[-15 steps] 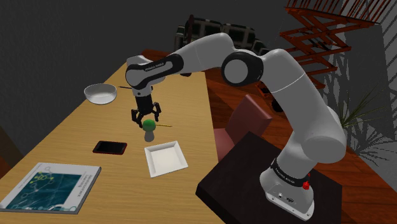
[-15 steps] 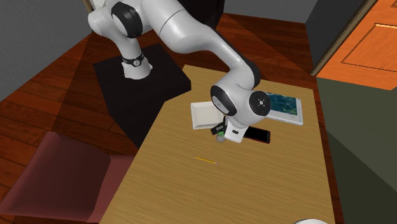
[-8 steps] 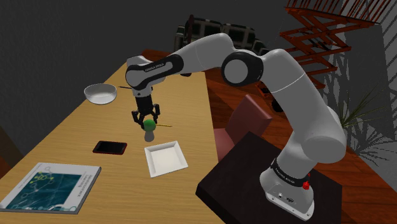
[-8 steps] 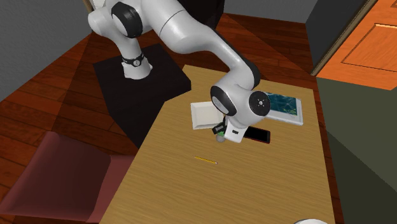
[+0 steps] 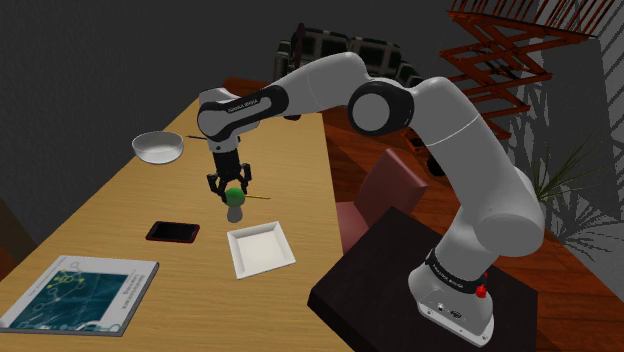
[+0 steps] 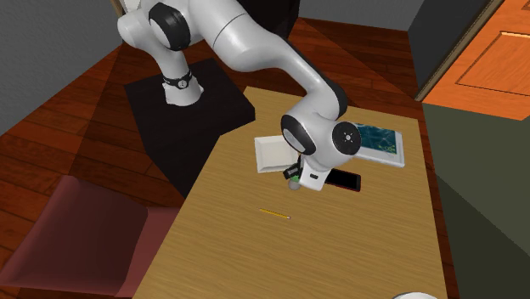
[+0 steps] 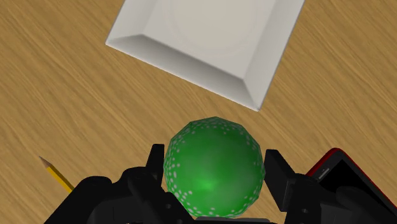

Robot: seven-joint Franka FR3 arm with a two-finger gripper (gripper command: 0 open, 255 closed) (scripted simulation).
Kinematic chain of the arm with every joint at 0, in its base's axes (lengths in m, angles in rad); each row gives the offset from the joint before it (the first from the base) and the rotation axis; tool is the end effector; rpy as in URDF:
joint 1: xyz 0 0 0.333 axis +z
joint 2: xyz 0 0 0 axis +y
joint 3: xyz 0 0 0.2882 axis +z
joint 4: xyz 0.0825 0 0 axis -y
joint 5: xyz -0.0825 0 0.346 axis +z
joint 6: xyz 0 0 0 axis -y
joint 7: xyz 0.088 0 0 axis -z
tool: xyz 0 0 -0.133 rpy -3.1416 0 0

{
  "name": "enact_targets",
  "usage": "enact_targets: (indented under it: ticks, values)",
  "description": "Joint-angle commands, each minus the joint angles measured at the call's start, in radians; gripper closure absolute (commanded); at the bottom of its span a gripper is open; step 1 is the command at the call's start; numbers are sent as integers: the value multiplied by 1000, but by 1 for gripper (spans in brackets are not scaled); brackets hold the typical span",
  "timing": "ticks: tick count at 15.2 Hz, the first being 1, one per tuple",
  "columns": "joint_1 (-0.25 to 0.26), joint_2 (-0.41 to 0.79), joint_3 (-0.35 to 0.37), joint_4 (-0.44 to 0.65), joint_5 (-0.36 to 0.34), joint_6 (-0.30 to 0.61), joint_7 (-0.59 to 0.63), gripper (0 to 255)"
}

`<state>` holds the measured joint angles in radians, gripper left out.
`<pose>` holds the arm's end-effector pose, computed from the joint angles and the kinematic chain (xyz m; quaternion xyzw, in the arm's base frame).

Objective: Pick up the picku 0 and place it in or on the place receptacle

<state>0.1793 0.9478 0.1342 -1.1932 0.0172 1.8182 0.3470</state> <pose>0.6330 0.1877 0.1668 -0.9847 0.0387 0.1697 0.0116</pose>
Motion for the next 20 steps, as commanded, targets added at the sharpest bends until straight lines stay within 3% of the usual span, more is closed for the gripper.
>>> enact_targets:
  ticks: [1, 19, 20]
  values:
    - [0, 0, 0, -1, 0, 0, 0, 255]
    - [-5, -118, 8, 29, 8, -146, 12, 255]
    - [-7, -174, 12, -59, 12, -113, 17, 255]
